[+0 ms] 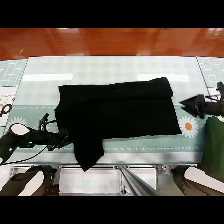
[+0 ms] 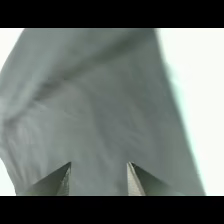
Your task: Fold the shirts.
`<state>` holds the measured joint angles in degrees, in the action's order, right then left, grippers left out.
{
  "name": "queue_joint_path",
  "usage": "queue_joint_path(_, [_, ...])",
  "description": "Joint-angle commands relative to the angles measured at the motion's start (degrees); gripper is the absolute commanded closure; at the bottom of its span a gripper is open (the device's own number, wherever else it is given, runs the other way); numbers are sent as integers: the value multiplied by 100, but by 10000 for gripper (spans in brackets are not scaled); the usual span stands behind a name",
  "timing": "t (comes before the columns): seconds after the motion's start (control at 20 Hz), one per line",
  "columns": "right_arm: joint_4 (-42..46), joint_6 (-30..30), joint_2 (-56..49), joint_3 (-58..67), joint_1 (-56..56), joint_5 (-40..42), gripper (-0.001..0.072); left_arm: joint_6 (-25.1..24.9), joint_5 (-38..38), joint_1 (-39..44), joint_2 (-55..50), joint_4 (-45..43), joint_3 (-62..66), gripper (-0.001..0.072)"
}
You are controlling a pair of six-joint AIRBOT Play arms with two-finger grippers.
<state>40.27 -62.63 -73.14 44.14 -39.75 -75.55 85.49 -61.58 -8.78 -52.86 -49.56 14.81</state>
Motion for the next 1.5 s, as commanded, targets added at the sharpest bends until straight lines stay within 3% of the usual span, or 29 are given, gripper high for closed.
queue_joint_path(0.0, [1386,-826,4,-160,-289,-439,302,-81,63,83,7,184,9,685])
queue_joint_path(0.2, [2859,-1513,-4,-164,-289,-389,302,-79,55,83,7,186,9,685])
queue_joint_path(0.3, [3226,-1574,-76,-164,-289,-404,301,-81,120,83,7,184,9,685])
queue_joint_path(0.5, [2306,-1182,-393,-164,-245,-415,301,-79,205,83,7,186,9,685])
queue_joint_path(0.6, [2288,-1169,-656,-164,35,-369,301,-79,208,83,7,186,9,685])
queue_joint_path(0.85, [1532,-1014,-1027,-160,778,339,311,-79,227,83,7,210,9,685])
queue_joint_path(0.9, [1283,-863,-1021,-140,846,400,448,-79,225,81,7,212,11,685])
queue_joint_path(0.95, [1075,-638,-1019,-83,850,356,678,-81,221,81,9,210,20,685])
queue_joint_path(1.2, [1399,-439,-778,483,844,-94,682,-101,208,-55,9,203,492,685])
queue_joint_path(1.45, [990,-365,-752,1099,1049,44,682,-98,542,-214,-223,208,1486,686])
